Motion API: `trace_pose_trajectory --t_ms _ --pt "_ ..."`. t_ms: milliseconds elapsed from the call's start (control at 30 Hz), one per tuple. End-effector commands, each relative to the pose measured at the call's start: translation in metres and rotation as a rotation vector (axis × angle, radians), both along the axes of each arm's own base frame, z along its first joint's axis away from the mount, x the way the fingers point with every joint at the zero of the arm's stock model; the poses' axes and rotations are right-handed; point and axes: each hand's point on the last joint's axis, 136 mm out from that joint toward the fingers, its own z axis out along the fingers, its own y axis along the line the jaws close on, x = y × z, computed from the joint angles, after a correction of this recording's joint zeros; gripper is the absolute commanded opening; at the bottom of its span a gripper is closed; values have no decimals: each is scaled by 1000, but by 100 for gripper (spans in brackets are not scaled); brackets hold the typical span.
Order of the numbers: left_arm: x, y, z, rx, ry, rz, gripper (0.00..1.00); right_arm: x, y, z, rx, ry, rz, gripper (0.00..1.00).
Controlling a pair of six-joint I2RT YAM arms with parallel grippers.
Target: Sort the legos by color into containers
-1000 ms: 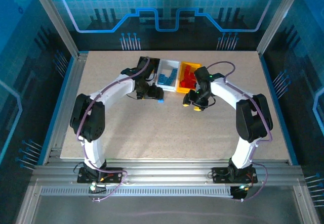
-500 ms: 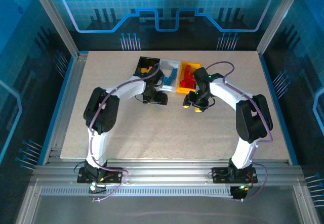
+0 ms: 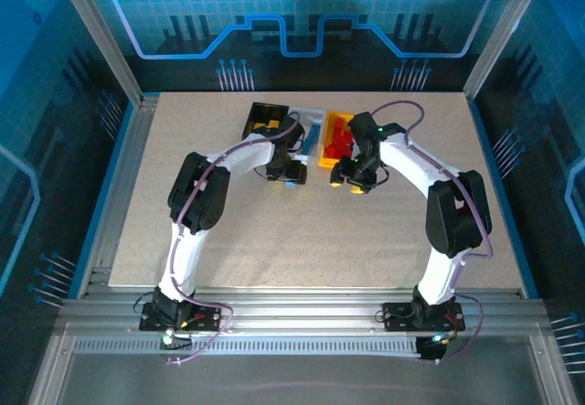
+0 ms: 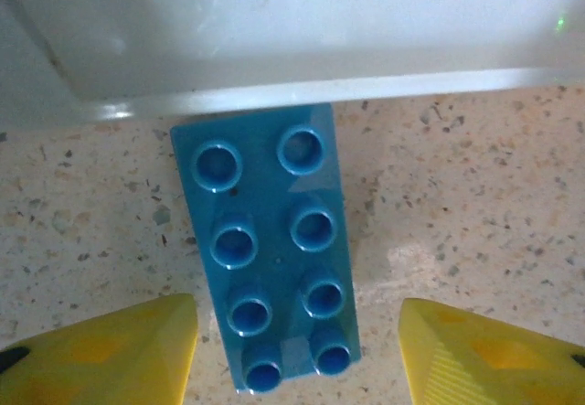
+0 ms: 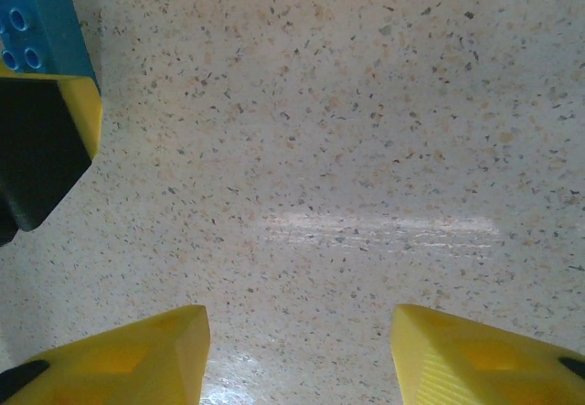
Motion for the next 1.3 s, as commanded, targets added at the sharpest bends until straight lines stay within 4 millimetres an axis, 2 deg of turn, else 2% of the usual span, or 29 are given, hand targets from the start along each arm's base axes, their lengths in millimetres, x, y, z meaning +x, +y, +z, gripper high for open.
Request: trace_pose_trajectory --t_ms 0,333,467,667,967,1033,1133,1267 --pt "7 2 -3 45 -11 -10 59 -1 -7 0 -14 29 9 56" --pt "10 9 -13 117 5 13 43 -1 -8 -5 6 42 16 56" --pt "6 12 -13 133 17 13 35 0 -6 -7 14 42 20 57" --pt "-10 22 -2 139 17 3 32 3 0 -13 41 48 15 56" --pt "-66 38 23 68 38 -33 31 1 -3 -19 39 37 -10 56" --pt "-72 42 33 55 23 -29 31 -1 -5 -21 38 38 -22 57" --pt "-66 44 56 25 -19 -13 31 -2 -8 -22 36 33 -38 56" --pt "-35 39 85 -26 -78 9 32 -2 -10 -20 32 32 -49 56"
